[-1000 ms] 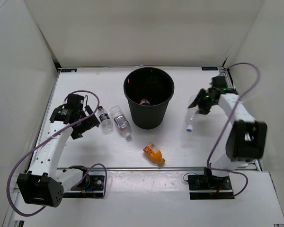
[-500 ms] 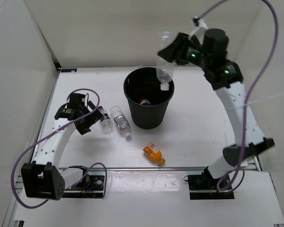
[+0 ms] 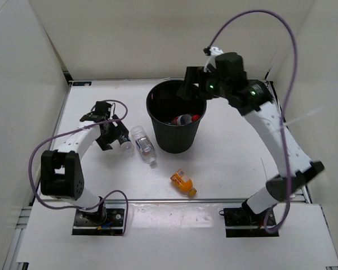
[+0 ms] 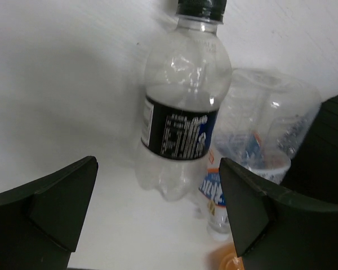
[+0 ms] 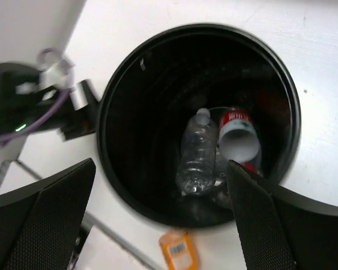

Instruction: Put the plastic bottles in the bin

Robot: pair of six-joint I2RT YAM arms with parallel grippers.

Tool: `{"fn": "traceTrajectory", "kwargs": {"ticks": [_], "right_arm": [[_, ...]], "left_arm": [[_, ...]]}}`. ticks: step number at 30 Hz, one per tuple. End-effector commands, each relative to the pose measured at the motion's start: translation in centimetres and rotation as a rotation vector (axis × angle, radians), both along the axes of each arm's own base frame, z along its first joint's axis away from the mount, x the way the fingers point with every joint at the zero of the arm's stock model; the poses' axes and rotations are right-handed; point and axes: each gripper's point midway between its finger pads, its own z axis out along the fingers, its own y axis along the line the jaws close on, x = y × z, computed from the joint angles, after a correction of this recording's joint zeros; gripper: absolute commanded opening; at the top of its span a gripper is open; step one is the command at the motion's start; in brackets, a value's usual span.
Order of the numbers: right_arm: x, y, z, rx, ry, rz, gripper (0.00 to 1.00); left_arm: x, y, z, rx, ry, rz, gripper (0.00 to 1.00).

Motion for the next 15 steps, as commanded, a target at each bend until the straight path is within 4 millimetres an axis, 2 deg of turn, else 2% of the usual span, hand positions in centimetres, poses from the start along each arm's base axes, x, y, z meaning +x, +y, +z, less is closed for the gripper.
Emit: {"fn": "traceTrajectory", "kwargs": {"ticks": [1, 2, 3, 5, 6, 8, 9, 11, 12, 13, 14, 15], "right_arm": [[-4.9, -3.2, 4.7, 0.082, -0.086, -0.003, 1.00], [-5.3, -3.4, 4.6, 0.082, -0.085, -0.003, 1.00], [-5.8, -3.7, 4.3, 0.075, -0.075, -0.003, 1.00], [-6.5, -4.1, 4.3, 0.077, -0.071, 0.006, 1.00], [-7.0, -4.4, 4.0, 0.068, -0.059, 0.005, 1.00], [-7.0, -5.0, 4.0, 0.057, -0.064, -0.008, 1.00], [-7.1, -5.3, 4.3, 0.059, -0.074, -0.016, 1.00], [-7.2, -5.6, 3.8, 0.048, -0.069, -0.029, 1.00], [-7.3, -6.0, 3.8, 0.050, -0.070, -0.046, 1.00], [-7.4, -6.2, 3.8, 0.056, -0.064, -0.061, 1.00], [-7.1, -6.4, 2.4, 0.037, -0.037, -0.072, 1.00], [-7.7, -6.7, 2.5, 0.057, -0.026, -0.083, 1.00]], "left_arm": [[2.8, -0.3, -0.7, 0.030, -0.037, -0.049, 1.00], [3.0, -0.3, -1.2, 0.037, -0.022, -0.059, 1.00], [3.0, -0.7, -2.9, 0.041, 0.026, -0.069, 1.00], [3.0, -0.6, -4.5, 0.055, 0.073, -0.091, 1.00], [3.2, -0.6, -5.0, 0.056, 0.086, -0.091, 0.97], [3.2, -0.4, -5.8, 0.071, 0.116, -0.097, 0.78], [3.4, -0.2, -5.5, 0.081, 0.113, -0.082, 0.63], [4.1, 0.2, -2.7, 0.098, 0.048, -0.053, 0.58], [3.5, 0.5, -1.4, 0.104, 0.054, -0.022, 0.58], [4.3, 1.0, 2.8, 0.114, -0.048, 0.016, 0.58], [4.2, 1.3, 5.3, 0.115, -0.095, 0.045, 0.59], [4.2, 1.3, 10.5, 0.103, -0.213, 0.092, 0.59]]}}
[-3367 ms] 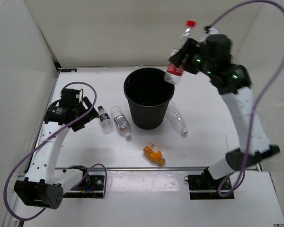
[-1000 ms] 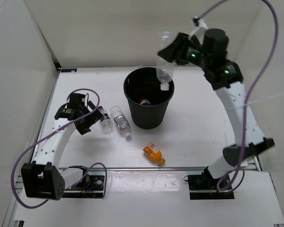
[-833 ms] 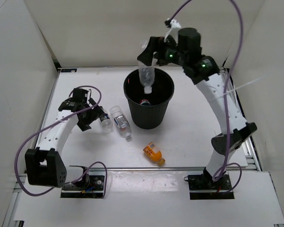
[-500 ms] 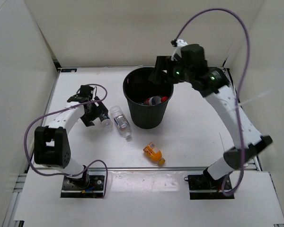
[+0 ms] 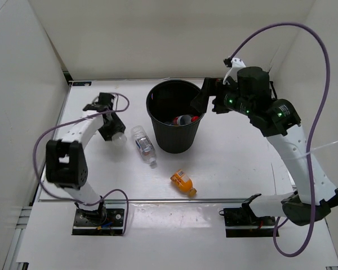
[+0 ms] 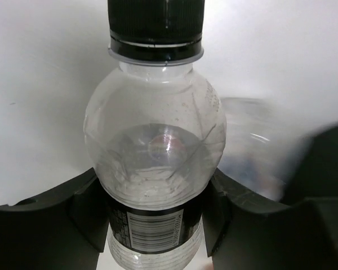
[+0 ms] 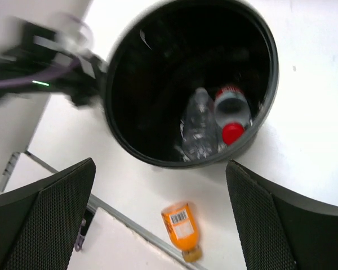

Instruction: Put the plastic bottles in the bin

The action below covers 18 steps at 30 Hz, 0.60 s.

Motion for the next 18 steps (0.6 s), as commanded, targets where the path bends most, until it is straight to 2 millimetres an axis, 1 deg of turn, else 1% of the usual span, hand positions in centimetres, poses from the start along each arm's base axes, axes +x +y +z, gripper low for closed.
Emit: {"fn": "traceTrajectory", "kwargs": {"ticks": [1, 2, 3, 4, 5, 6, 7, 8, 9, 10, 11, 12, 13, 14, 15, 16, 17, 18], "right_arm": [[-0.1, -1.4, -2.0, -0.015, 0.056, -0.060, 1.00], [-0.1, -1.7, -2.9, -0.013, 0.077, -0.075, 1.00], [-0.4, -1.8, -3.2, -0.016, 0.081, -0.075, 1.00], [-0.2, -2.0, -3.9, -0.014, 0.103, -0.091, 1.00], [-0.3, -2.4, -4.2, -0.002, 0.120, -0.106, 1.00], [-0.4, -2.7, -5.3, -0.006, 0.149, -0.122, 1.00], [0.1, -3.4, -6.1, -0.006, 0.174, -0.155, 1.00], [0.1, -3.6, -6.3, 0.011, 0.183, -0.162, 1.00], [0.2, -3.8, -7.1, 0.014, 0.209, -0.169, 1.00], [0.4, -4.3, -7.6, 0.038, 0.229, -0.186, 1.00], [0.6, -4.7, -7.9, 0.041, 0.242, -0.205, 1.00], [0.8, -4.8, -7.7, 0.053, 0.238, -0.204, 1.00], [1.2, -5.4, -8.1, 0.060, 0.253, -0.234, 1.00], [1.4, -5.4, -7.8, 0.072, 0.247, -0.230, 1.00], [1.4, -5.4, -8.2, 0.081, 0.265, -0.231, 1.00], [1.7, -5.8, -8.0, 0.092, 0.258, -0.241, 1.00], [1.9, -6.1, -8.0, 0.093, 0.257, -0.250, 1.00], [2.0, -6.4, -8.3, 0.095, 0.268, -0.257, 1.00]], "left_arm": [[1.4, 0.4, 16.2, -0.011, -0.402, 0.103, 0.59], [1.5, 0.3, 19.0, -0.032, -0.477, 0.114, 0.61], [1.6, 0.0, 21.9, -0.058, -0.563, 0.115, 0.62], [1.3, -0.8, 26.3, -0.122, -0.684, 0.090, 0.64], [2.3, -2.1, 29.6, -0.177, -0.808, 0.045, 0.66], [2.6, -3.4, 31.2, -0.192, -0.867, -0.031, 0.68], [2.5, -5.6, 32.4, -0.222, -0.898, -0.107, 0.70], [3.6, -7.4, 33.7, -0.237, -0.914, -0.166, 0.71], [4.0, -8.9, 34.0, -0.229, -0.916, -0.239, 0.72], [4.8, -12.0, 32.7, -0.250, -0.875, -0.319, 0.72], [4.9, -13.8, 34.1, -0.272, -0.901, -0.367, 0.72], [4.9, -15.7, 34.2, -0.286, -0.898, -0.415, 0.73], [4.0, -18.9, 33.9, -0.299, -0.889, -0.504, 0.73], [4.4, -21.0, 32.9, -0.298, -0.867, -0.551, 0.73], [4.3, -22.4, 32.1, -0.287, -0.853, -0.590, 0.75], [4.0, -23.7, 31.0, -0.267, -0.838, -0.647, 0.78], [3.1, -25.6, 30.4, -0.270, -0.826, -0.701, 0.82], [3.4, -26.5, 29.7, -0.262, -0.804, -0.721, 0.93]]}}
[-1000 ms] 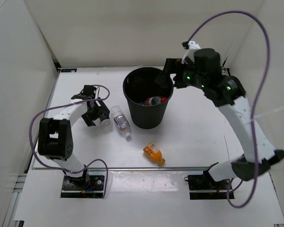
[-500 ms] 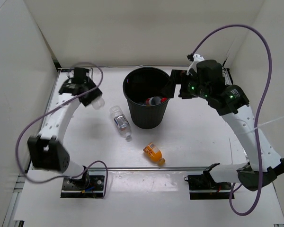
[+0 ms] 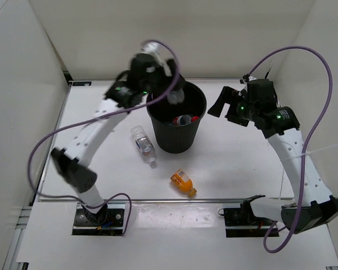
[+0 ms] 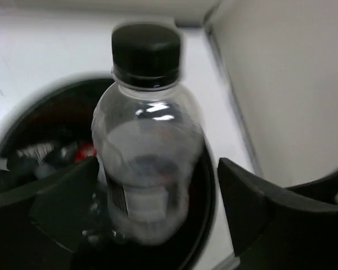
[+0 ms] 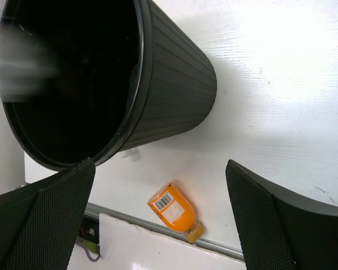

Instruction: Put the plastic bottles in the bin

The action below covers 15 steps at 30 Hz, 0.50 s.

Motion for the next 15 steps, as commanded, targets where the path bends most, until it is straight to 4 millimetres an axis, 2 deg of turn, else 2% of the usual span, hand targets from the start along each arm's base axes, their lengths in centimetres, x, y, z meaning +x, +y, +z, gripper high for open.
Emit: {"fn": "traceTrajectory", "kwargs": {"ticks": [1, 2, 4, 5, 6, 7, 8, 9, 10, 11, 12, 13, 15], "right_arm": [[0.4, 0.1, 1.6, 0.064, -0.049, -0.002, 1.00], [0.4, -0.3, 1.9, 0.072, -0.058, -0.010, 1.00], [0.4, -1.0, 1.9, 0.072, -0.060, -0.031, 1.00], [0.1, -1.4, 1.9, 0.073, -0.067, -0.040, 1.00], [0.0, -1.9, 1.8, 0.073, -0.069, -0.054, 1.00], [-0.3, -2.0, 1.7, 0.073, -0.069, -0.054, 1.00], [-0.7, -2.3, 1.3, 0.077, -0.064, -0.059, 1.00], [-0.8, -2.7, 1.1, 0.076, -0.062, -0.069, 1.00], [-1.3, -2.6, 1.2, 0.084, -0.069, -0.060, 1.00], [-1.4, -2.6, 0.8, 0.081, -0.057, -0.061, 1.00], [-1.7, -3.0, 0.2, 0.083, -0.039, -0.077, 1.00], [-2.1, -2.9, 0.2, 0.091, -0.041, -0.067, 1.00], [-2.3, -2.7, -0.3, 0.095, -0.025, -0.056, 1.00]], "left_arm": [[-1.5, -3.6, -4.3, 0.146, 0.072, -0.125, 1.00], [-1.3, -3.3, -3.9, 0.158, 0.074, -0.103, 1.00], [-1.2, -0.7, -1.2, 0.189, 0.070, 0.013, 1.00], [-1.3, 0.3, -0.6, 0.194, 0.071, 0.060, 1.00], [-1.4, 2.2, 0.7, 0.188, 0.058, 0.121, 1.00], [-2.2, 5.3, 1.8, 0.185, 0.036, 0.214, 1.00], [-2.0, 7.9, 2.2, 0.138, 0.040, 0.302, 1.00], [-4.2, 10.9, 4.5, 0.056, -0.003, 0.355, 1.00], [-3.7, 11.7, 0.5, 0.033, 0.063, 0.403, 1.00], [-3.7, 14.0, -0.7, 0.005, 0.081, 0.464, 1.00], [-4.0, 15.2, -2.4, -0.013, 0.113, 0.490, 1.00], [-5.1, 15.7, -6.4, -0.003, 0.204, 0.475, 1.00], [-4.9, 17.5, -10.2, -0.013, 0.299, 0.509, 1.00]]}}
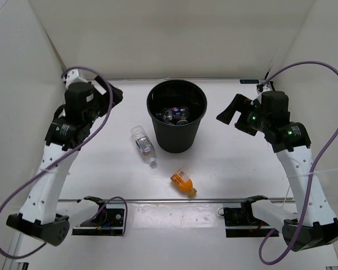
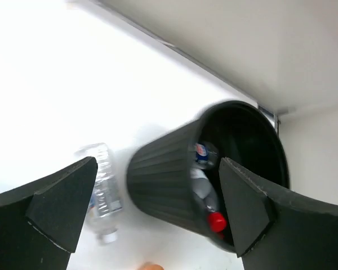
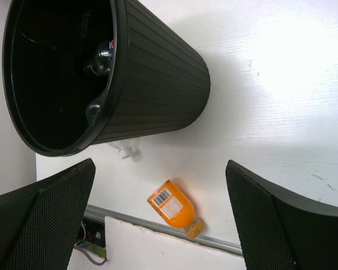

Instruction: Put the plastic bottles in the bin

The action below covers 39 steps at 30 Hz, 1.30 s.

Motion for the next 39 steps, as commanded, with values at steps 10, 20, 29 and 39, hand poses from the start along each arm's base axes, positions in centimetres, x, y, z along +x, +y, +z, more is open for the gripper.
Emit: {"fn": "traceTrajectory", "kwargs": {"ticks": [10, 20, 29, 39], "right_arm": [[-1.9, 1.5, 0.1, 0.046, 0.009, 0.130, 1.00], [-3.2, 0.7, 0.6, 0.017, 0.004, 0.131, 1.00], [-3.7, 0.1, 0.0, 0.005, 0.013, 0.101, 1.00], [-3.7, 0.3, -4.2, 0.039, 0.134, 0.060, 1.00]], "left_arm": [[4.7, -3.0, -21.3, -0.122, 0.422, -0.222, 1.00], [4.7, -6.5, -31.4, -0.165, 0.668, -0.379, 0.96], [3.1, -3.7, -22.3, -0.133, 0.467, -0.270, 0.53], [5.2, -6.0, 6.3, -0.133, -0.118, -0.273, 0.69]]}}
